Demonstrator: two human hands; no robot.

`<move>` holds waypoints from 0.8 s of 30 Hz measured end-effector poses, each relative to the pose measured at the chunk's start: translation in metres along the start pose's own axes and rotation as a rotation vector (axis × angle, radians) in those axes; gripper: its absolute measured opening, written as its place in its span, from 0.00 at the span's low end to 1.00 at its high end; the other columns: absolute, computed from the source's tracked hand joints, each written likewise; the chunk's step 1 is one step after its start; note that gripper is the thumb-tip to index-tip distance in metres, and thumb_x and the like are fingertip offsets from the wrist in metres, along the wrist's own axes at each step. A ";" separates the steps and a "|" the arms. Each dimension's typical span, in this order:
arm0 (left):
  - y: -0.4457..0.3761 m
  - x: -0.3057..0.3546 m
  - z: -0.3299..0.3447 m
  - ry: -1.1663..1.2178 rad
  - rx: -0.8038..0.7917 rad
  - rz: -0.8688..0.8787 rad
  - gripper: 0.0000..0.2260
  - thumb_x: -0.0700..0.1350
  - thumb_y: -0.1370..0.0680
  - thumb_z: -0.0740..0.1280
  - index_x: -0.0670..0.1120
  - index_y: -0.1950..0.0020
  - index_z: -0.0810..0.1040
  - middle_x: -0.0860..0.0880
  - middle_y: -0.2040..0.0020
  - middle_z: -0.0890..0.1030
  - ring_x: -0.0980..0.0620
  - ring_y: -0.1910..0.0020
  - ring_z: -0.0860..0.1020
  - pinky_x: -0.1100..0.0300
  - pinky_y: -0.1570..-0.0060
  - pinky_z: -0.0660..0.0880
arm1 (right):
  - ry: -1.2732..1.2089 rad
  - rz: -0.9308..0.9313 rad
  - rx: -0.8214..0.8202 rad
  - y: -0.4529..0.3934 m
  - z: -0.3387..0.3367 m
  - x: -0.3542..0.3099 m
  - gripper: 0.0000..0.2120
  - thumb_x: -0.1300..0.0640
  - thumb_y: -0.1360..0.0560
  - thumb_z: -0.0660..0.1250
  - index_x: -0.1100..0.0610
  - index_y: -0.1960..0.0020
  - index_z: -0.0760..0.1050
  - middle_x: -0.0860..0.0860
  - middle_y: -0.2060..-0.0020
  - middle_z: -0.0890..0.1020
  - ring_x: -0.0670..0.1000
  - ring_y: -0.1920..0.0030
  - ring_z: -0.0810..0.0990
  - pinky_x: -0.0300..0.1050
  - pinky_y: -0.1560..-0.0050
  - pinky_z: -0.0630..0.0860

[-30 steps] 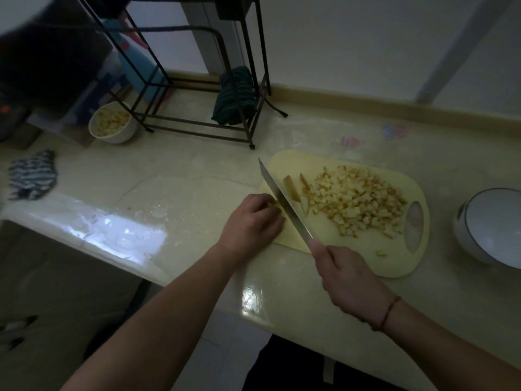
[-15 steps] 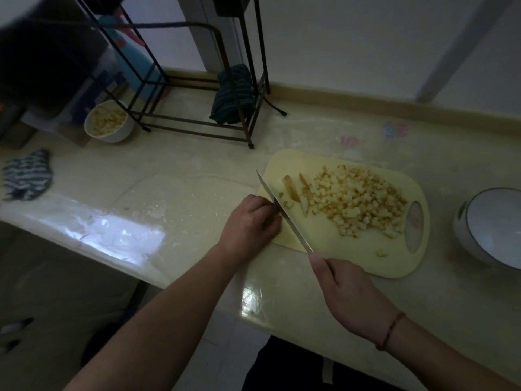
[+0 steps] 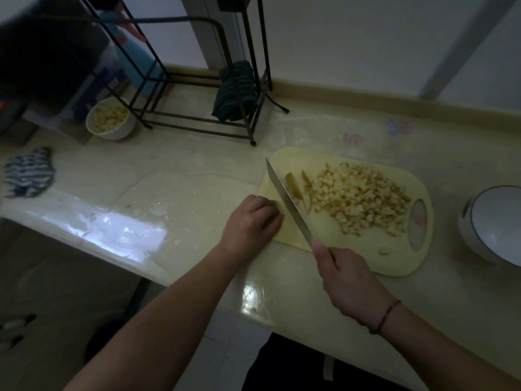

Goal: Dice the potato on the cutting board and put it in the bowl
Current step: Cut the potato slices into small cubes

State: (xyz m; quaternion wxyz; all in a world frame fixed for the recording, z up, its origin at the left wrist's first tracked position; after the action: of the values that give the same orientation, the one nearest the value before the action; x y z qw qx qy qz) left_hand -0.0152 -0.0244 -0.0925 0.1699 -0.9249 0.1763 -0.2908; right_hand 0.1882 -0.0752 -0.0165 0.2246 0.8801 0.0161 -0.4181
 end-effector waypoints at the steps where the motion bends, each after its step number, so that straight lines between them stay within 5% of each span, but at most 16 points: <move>1: 0.001 0.001 -0.002 0.002 0.001 -0.005 0.10 0.44 0.23 0.70 0.38 0.56 0.85 0.42 0.54 0.83 0.45 0.55 0.80 0.56 0.55 0.76 | -0.004 -0.005 0.002 0.001 0.000 -0.001 0.26 0.41 0.21 0.51 0.55 0.72 0.64 0.48 0.77 0.71 0.47 0.73 0.70 0.46 0.67 0.62; 21: 0.005 -0.009 -0.008 0.034 -0.046 0.002 0.06 0.40 0.25 0.74 0.39 0.51 0.85 0.44 0.49 0.84 0.47 0.51 0.82 0.56 0.51 0.79 | 0.011 -0.052 0.004 0.011 0.011 0.000 0.25 0.44 0.20 0.52 0.56 0.72 0.64 0.48 0.77 0.69 0.41 0.73 0.71 0.33 0.67 0.65; 24: 0.006 -0.011 -0.007 0.049 -0.046 0.005 0.06 0.39 0.26 0.75 0.38 0.51 0.85 0.44 0.50 0.84 0.46 0.52 0.82 0.55 0.51 0.80 | 0.043 -0.033 -0.021 0.000 0.015 -0.004 0.25 0.45 0.19 0.52 0.54 0.72 0.64 0.48 0.76 0.70 0.42 0.73 0.70 0.42 0.68 0.60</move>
State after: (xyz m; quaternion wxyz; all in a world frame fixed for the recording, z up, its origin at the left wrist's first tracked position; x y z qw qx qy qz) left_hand -0.0289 -0.0264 -0.0946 0.1449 -0.9207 0.1895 -0.3090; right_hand 0.1746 -0.0809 -0.0222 0.2265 0.8859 0.0399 -0.4027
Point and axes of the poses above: each hand's wrist, its own y-axis away from the middle knuckle, its own z-axis out of the palm, x = y × z, the point moved 1 cm from there along -y, towards the middle knuckle
